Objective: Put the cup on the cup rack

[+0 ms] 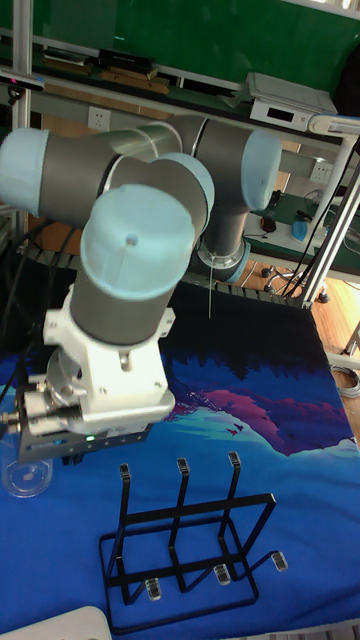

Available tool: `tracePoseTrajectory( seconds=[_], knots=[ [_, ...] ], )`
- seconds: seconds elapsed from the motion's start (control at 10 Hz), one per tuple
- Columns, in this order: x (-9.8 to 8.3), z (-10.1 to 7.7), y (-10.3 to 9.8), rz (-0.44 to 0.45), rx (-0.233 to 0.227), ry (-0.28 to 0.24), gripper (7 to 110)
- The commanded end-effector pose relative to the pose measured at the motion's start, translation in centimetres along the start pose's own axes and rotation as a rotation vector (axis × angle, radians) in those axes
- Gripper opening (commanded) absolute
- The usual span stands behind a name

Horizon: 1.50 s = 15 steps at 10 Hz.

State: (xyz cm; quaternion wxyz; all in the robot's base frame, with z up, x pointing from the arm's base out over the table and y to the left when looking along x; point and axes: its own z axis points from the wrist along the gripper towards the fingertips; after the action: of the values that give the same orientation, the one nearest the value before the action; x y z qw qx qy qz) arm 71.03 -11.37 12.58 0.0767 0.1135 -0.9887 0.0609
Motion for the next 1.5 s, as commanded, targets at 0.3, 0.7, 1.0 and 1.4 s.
tracePoseTrajectory(
  seconds=[0.3, 0.7, 1.0, 1.4],
  knots=[
    [-4.3, 0.0, -1.1, 0.148, 0.002, -0.190, 7],
    [-7.0, -0.7, -0.3, 0.238, -0.054, -0.297, 7],
    [-8.8, -1.4, -1.4, 0.293, -0.028, -0.382, 7],
    [-10.1, -2.0, -2.4, 0.316, -0.003, -0.444, 7]
  ],
)
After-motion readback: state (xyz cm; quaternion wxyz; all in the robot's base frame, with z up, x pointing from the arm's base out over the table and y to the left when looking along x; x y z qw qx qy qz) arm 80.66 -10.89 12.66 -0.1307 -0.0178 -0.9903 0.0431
